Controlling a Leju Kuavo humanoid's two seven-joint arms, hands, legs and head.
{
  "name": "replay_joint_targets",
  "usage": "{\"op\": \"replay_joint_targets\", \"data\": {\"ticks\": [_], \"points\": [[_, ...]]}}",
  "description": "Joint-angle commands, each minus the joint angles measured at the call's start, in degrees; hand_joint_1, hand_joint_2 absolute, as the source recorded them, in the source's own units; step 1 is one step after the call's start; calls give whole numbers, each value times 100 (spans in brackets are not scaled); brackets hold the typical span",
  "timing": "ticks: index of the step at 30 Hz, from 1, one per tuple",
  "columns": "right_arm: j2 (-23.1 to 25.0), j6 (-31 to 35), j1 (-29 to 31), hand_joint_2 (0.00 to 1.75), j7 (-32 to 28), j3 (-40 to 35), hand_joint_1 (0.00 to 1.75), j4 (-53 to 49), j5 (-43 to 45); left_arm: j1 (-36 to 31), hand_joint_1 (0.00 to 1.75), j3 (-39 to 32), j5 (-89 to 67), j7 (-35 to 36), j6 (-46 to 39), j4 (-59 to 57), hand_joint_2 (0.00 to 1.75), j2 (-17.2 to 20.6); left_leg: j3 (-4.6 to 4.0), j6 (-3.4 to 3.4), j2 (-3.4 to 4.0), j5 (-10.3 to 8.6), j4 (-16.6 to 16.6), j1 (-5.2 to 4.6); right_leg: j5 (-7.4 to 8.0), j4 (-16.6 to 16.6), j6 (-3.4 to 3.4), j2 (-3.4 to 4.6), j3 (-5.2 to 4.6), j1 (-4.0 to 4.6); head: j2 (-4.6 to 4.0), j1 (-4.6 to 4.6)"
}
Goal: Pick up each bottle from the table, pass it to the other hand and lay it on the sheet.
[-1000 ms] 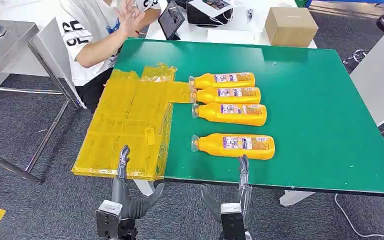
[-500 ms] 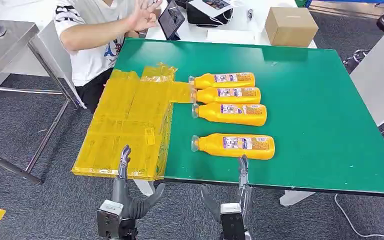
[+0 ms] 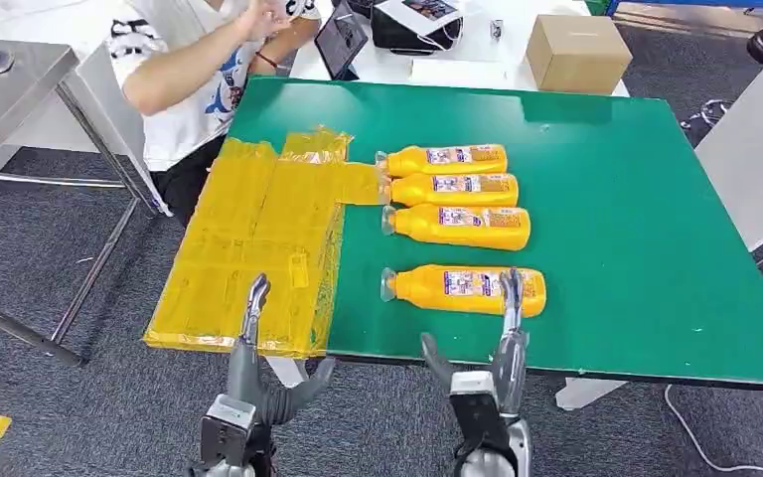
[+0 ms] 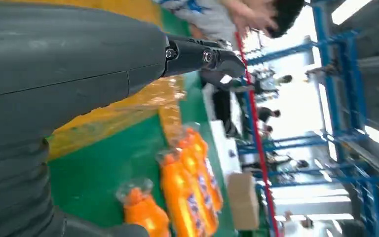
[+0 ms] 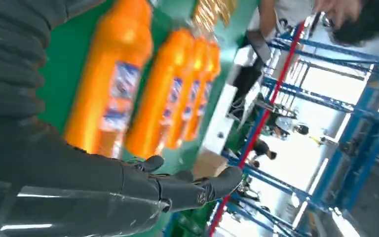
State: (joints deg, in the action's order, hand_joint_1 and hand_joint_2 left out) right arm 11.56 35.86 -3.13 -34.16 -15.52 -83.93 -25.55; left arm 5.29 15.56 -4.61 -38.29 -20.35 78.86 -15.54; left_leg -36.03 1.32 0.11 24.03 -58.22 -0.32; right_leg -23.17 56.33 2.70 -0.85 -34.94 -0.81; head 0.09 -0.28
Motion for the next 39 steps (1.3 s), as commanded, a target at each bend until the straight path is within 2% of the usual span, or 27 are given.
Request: {"op": "replay_joint_targets", "data": {"ticks": [1,5,6,8,11,15,23,26,31,39], "points": [[-565,-709,2280,175,513,786,0,1653,-81,-1823,0,-703,111,93,555,-1712,175,-59,23,-8,4,-17,14,3,20,-17,-6,11,23,3,0,2],[-549,-731,2380,175,514,820,0,1816,-104,-1894,0,-749,96,61,578,-1789,175,-76,26,-3,1,-27,11,7,23,-12,1,7,27,6,0,0],[-592,-730,2419,175,677,757,0,1920,-311,-1896,0,-751,67,44,598,-1784,175,-80,23,-6,-2,-30,9,4,26,-9,-5,3,24,4,0,2],[-716,-1088,2636,175,1067,606,0,2389,-572,-1986,0,-749,5,69,627,-1897,175,-57,32,-9,2,-25,10,7,23,-12,-7,8,34,7,0,2],[-754,-1202,2780,175,1081,578,0,2700,-588,-2044,0,-771,-17,75,633,-1986,175,-40,27,-7,5,-26,9,5,24,-7,-4,9,29,5,0,2],[-935,-1994,3220,175,1546,246,0,3582,-893,-2186,0,-865,-94,105,663,-2248,175,-2,21,-9,6,-25,5,7,23,-8,-7,12,27,7,0,0],[-951,-2016,3247,175,1548,247,0,3615,-892,-2189,0,-877,-96,103,665,-2262,175,7,11,-9,1,-23,4,5,20,-2,-6,7,16,5,0,2],[-1052,-2788,3375,175,1710,56,0,3835,-788,-2196,0,-956,-177,69,655,-2314,175,-10,14,-10,4,-21,4,5,18,-1,-7,9,18,5,0,0],[-1506,-3969,3588,175,1683,-467,0,4011,-590,-2239,0,-1090,-248,-1,717,-2469,175,-16,4,-7,-1,-25,2,3,21,0,-5,3,10,3,0,0],[-2441,-5009,3783,175,1974,-1247,0,3788,-225,-2274,0,-1159,-272,-147,776,-2760,175,-50,1,-7,-9,-24,0,1,18,1,-3,-2,10,1,0,2]]}}
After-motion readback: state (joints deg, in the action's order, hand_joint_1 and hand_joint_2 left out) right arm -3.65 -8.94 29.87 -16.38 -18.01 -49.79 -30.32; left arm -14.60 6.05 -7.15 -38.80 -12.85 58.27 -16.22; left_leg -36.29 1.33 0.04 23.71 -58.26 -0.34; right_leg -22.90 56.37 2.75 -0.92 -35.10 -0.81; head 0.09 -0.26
